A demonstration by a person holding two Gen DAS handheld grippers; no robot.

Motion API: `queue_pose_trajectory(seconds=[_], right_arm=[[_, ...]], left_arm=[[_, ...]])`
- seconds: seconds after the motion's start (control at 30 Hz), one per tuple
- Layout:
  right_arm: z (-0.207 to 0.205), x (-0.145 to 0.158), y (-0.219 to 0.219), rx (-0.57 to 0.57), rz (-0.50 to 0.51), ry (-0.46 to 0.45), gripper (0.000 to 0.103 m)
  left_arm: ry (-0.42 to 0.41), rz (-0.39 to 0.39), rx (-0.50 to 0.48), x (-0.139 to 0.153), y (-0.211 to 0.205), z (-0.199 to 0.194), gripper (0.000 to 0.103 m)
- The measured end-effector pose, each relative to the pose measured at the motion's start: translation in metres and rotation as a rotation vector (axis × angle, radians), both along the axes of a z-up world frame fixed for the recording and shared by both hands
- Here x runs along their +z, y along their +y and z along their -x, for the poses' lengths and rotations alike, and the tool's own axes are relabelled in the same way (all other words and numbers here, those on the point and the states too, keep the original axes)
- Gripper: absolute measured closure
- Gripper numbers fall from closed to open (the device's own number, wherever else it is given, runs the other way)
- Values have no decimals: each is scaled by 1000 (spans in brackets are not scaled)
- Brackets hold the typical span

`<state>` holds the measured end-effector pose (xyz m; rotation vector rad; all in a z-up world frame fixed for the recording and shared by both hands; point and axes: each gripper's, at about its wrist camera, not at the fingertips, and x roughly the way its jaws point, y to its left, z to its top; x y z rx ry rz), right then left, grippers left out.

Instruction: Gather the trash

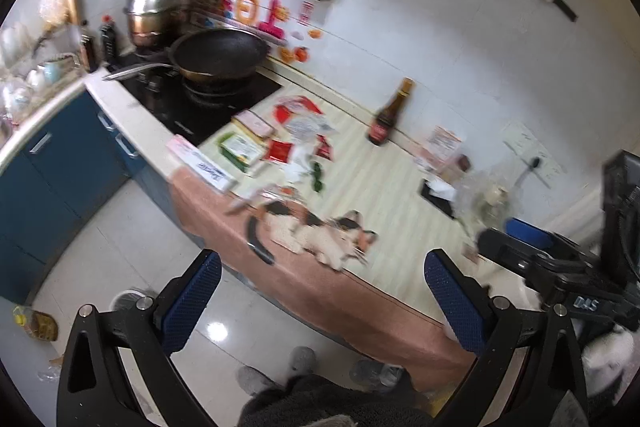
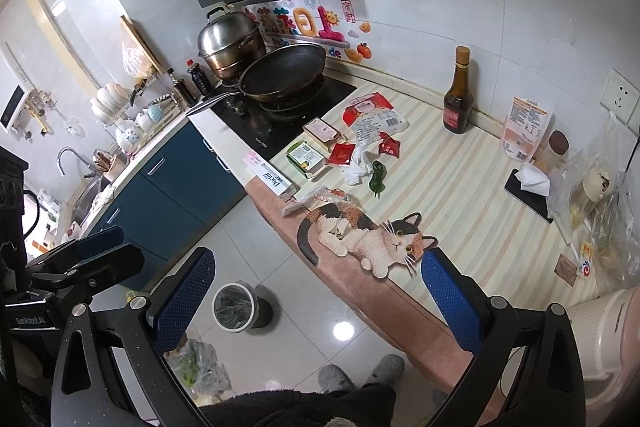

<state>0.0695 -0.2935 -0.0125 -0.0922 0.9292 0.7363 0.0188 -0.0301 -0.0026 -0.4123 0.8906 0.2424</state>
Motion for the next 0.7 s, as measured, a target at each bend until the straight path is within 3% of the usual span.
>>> queue_pose_trajectory(seconds=[0.2,0.27,0.43,0.57,0.7], right_arm=[[-14,-31,6,-135,20,3,0],[-28,-51,10,-201,24,13,0],[-91,-112,47,-293,92,90,0],[-156,-169,87,-307,155,157,0],[-229,-229,135,-291,196,223,3]], left_arm=[[75,-300,256,-42,45,-21,0],[135,-346,314,-70,67,-32,0],[322,-259,361,-145,122,-71,0],[439,-235,401,-197,156,-108,0],[557,-131,446,-247,189,-146,0]])
